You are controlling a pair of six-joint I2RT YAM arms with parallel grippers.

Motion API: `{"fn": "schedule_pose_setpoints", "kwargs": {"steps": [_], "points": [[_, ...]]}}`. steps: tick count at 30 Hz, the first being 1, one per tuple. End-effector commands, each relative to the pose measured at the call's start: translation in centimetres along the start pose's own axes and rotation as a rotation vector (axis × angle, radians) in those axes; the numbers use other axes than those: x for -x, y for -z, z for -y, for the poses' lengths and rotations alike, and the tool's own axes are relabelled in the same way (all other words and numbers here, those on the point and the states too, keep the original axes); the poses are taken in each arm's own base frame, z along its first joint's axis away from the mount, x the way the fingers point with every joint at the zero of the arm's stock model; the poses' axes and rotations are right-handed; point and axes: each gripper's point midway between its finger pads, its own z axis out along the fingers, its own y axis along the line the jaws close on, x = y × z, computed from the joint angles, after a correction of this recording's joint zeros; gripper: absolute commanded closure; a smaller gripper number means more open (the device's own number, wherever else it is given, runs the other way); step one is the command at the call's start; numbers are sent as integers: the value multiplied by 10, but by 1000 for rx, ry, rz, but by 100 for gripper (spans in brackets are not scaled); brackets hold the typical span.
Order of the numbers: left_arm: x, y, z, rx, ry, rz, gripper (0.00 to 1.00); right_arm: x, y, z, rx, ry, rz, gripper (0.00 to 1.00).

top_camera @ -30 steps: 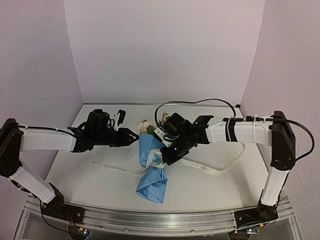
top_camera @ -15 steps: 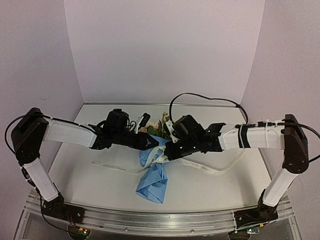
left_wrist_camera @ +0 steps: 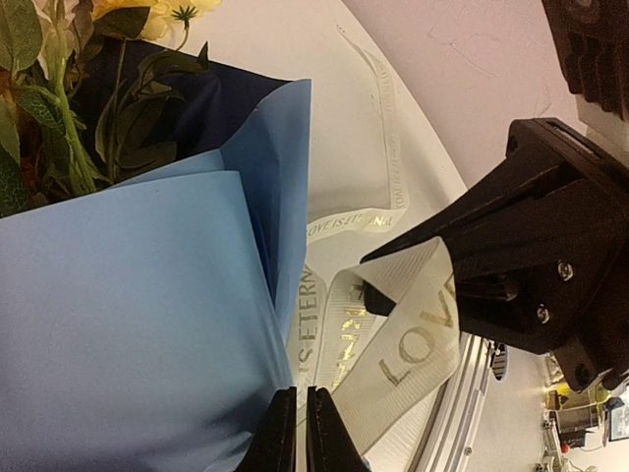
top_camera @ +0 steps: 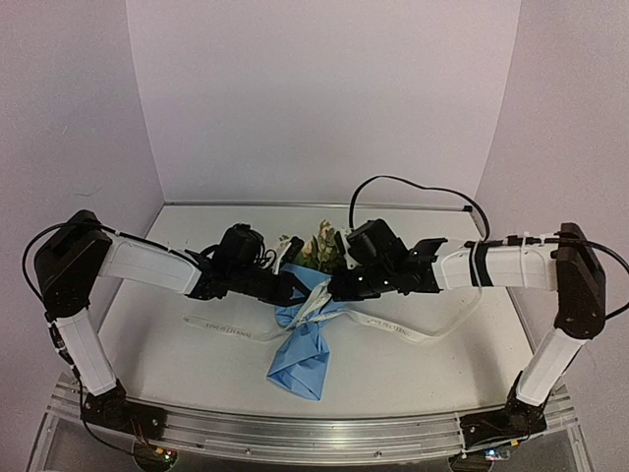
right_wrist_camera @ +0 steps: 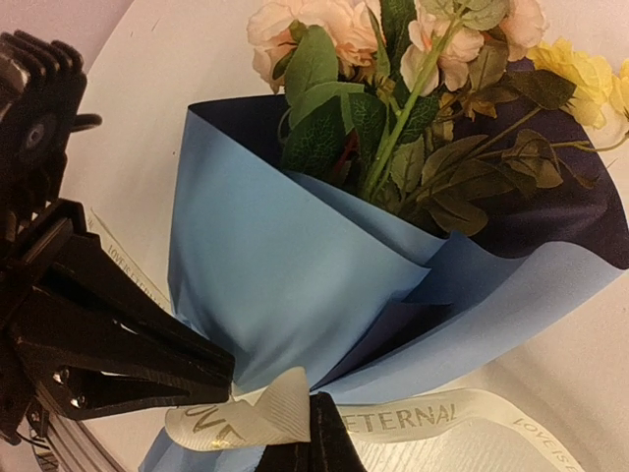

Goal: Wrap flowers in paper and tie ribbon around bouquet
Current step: Cross the half-tied ribbon over the folded bouquet.

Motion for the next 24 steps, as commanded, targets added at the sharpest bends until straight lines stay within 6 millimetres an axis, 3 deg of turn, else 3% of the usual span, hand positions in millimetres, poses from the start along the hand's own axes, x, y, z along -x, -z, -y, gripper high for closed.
{"fn": "schedule_pose_setpoints", "kwargs": {"steps": [1, 4, 14, 24], "points": [[21, -2, 9, -7, -14, 44, 93, 11, -5, 4, -17, -61, 40, 99], [25, 5, 10, 8, -17, 74, 83, 9, -5, 5, -16, -63, 35, 100], [38, 55, 14, 120, -35, 236, 78, 7, -2, 2, 13, -65, 32, 100], [15, 28, 20, 45, -72, 109, 82, 3, -2, 16, -54, -133, 35, 100]]}}
